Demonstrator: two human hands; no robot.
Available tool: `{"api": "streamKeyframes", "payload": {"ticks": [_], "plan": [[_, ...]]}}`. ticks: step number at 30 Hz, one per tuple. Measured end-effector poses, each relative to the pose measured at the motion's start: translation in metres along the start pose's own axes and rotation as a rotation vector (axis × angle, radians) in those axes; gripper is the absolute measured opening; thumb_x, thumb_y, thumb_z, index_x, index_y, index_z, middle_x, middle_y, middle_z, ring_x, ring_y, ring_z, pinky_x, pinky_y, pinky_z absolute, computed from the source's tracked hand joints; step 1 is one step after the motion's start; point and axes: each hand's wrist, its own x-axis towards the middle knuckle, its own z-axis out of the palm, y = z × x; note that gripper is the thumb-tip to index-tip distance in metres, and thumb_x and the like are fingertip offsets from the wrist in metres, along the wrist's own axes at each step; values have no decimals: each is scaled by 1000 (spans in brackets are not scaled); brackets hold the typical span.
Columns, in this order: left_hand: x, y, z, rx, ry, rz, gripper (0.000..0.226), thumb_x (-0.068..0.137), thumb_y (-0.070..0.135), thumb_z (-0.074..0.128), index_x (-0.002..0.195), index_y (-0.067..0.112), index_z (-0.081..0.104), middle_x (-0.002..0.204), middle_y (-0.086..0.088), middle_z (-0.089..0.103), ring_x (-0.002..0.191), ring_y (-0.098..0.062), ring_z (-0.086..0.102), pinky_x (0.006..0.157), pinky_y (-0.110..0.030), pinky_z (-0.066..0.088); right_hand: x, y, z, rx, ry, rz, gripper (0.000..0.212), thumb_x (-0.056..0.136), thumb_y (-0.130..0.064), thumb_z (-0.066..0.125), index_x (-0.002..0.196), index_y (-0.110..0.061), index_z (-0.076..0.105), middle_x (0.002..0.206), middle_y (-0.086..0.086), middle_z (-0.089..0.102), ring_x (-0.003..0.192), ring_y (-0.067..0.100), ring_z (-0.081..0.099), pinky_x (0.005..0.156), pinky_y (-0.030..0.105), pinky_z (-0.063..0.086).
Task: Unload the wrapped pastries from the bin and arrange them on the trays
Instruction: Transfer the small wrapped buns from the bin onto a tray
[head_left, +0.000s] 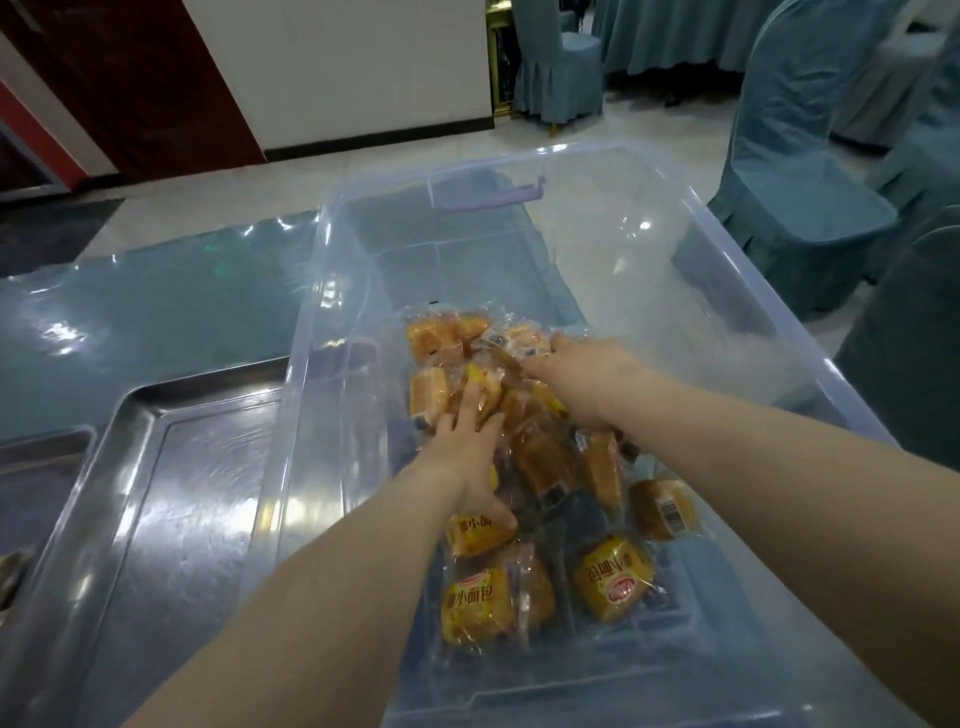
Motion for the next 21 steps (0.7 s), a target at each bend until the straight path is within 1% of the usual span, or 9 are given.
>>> {"api": "streamKeyframes", "payload": {"ticks": [2, 4, 5, 7, 10, 12, 14, 17, 21], "plan": [[-5, 1, 10, -26, -71, -15, 137, 56, 63, 78, 141, 37, -27, 140, 6, -49, 135, -35, -32, 111, -64, 5, 2, -2, 4, 4, 5, -4, 72, 79, -11, 69, 140, -30, 35, 133, 11, 45, 113, 30, 54, 79, 35, 47], [-7, 1, 18, -74, -70, -46, 140, 55, 64, 79, 133, 45, -36, 133, 9, -56, 131, -34, -39, 109, -67, 3, 5, -4, 7, 11, 6, -4, 73, 76, -9, 71, 138, -30, 38, 131, 12, 45, 110, 31, 54, 73, 34, 45], [-8, 1, 19, -100, -55, -62, 139, 56, 60, 80, 129, 49, -38, 130, 10, -58, 130, -35, -39, 109, -66, 4, 6, -4, 8, 17, 3, -3, 75, 74, -9, 72, 137, -30, 38, 130, 12, 44, 110, 31, 54, 71, 34, 43], [-8, -1, 20, -113, -13, -75, 134, 64, 47, 82, 128, 53, -36, 131, 11, -58, 133, -37, -32, 110, -62, 13, 7, -4, 9, 20, -9, -3, 77, 73, -8, 73, 138, -30, 38, 131, 12, 44, 111, 31, 54, 74, 34, 45], [-4, -3, 18, -33, 120, -72, 117, 78, 26, 75, 139, 51, -22, 145, 4, -44, 141, -44, -9, 109, -53, 27, 9, -3, 10, 9, -32, -9, 77, 73, -8, 73, 138, -29, 37, 131, 12, 44, 111, 31, 53, 77, 35, 46], [-2, -5, 17, 7, 180, -78, 105, 81, 22, 73, 145, 45, -6, 153, 1, -31, 141, -44, 5, 108, -50, 32, 10, -2, 9, 7, -44, -18, 77, 74, -7, 72, 138, -29, 36, 130, 13, 43, 110, 32, 53, 76, 35, 46], [0, -4, 13, 24, 222, -87, 89, 81, 18, 72, 146, 35, 13, 157, -1, -16, 140, -43, 17, 106, -46, 35, 11, -2, 10, 10, -60, -19, 77, 74, -6, 72, 138, -30, 35, 130, 13, 42, 109, 32, 54, 76, 36, 47], [3, 2, 7, 56, 311, -91, 77, 80, 8, 71, 143, 21, 28, 157, -2, 6, 134, -38, 32, 103, -44, 39, 13, -1, 12, 1, -72, -18, 79, 73, -7, 74, 137, -29, 34, 130, 14, 41, 107, 34, 55, 74, 37, 48], [3, 7, 1, 53, 399, -85, 67, 79, 6, 71, 137, 16, 39, 147, -4, 28, 123, -32, 44, 99, -41, 42, 12, -1, 13, 13, -49, -6, 80, 72, -7, 75, 137, -30, 35, 128, 12, 43, 106, 33, 55, 67, 34, 42]]}}
